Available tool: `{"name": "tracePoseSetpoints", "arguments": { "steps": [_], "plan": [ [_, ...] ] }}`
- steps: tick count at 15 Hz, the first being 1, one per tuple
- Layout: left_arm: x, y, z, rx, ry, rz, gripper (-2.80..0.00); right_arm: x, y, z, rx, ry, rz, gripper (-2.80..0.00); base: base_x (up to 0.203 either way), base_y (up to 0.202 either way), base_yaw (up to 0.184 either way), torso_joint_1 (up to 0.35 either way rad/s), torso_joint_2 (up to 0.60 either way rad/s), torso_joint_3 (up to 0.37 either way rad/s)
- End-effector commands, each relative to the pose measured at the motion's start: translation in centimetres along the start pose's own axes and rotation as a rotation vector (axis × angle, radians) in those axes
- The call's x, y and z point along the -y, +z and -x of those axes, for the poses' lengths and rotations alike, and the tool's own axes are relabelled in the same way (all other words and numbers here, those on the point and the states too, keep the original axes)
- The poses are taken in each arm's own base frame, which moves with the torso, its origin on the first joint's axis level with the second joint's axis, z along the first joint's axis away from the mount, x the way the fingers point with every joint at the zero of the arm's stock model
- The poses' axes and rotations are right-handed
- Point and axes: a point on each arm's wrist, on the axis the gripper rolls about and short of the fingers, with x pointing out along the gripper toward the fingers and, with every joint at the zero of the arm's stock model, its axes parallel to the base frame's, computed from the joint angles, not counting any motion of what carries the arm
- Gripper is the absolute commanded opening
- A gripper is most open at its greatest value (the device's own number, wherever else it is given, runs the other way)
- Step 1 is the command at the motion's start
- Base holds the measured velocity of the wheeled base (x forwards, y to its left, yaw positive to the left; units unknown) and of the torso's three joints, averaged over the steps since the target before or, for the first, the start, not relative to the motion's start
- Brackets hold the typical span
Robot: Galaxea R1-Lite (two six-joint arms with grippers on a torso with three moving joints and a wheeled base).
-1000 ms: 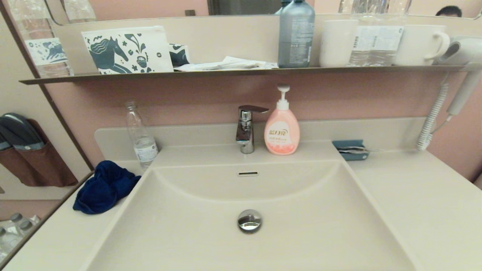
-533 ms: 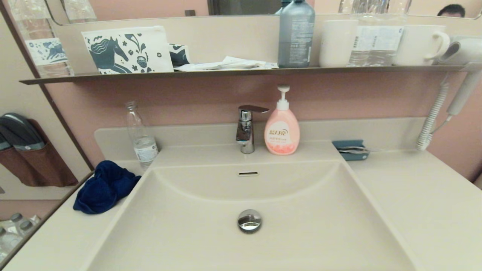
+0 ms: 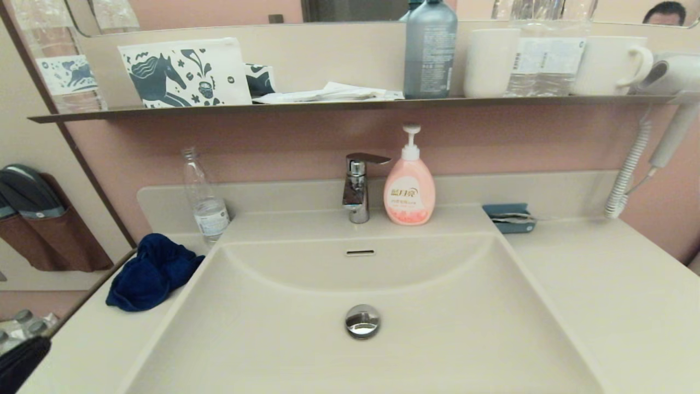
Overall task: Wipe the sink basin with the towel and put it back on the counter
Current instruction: Pick up the cloth
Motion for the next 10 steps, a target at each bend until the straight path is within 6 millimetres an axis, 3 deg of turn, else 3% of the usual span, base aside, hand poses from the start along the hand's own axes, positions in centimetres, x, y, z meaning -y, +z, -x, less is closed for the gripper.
{"name": "tracePoseSetpoints", "arguments": {
  "steps": [1,4,6,10],
  "plan": [
    [-0.8,1.9,-5.4,-0.182,0.032,0.017,-2.8,0.0,0.0,0.0,0.0,0.0,0.0,-2.8,0.0,0.0,0.0,0.0,0.0,0.0],
    [-2.2,3.6,-9.9,-0.267,0.096,0.022,-2.8,0.0,0.0,0.0,-0.001,0.0,0.0,-2.8,0.0,0.0,0.0,0.0,0.0,0.0],
    [-3.3,3.7,-12.7,-0.329,0.122,0.021,-2.8,0.0,0.0,0.0,-0.001,0.0,0.0,-2.8,0.0,0.0,0.0,0.0,0.0,0.0],
    [-5.6,2.9,-15.7,-0.414,0.131,0.001,-2.8,0.0,0.0,0.0,-0.001,0.0,0.0,-2.8,0.0,0.0,0.0,0.0,0.0,0.0]
  ]
}}
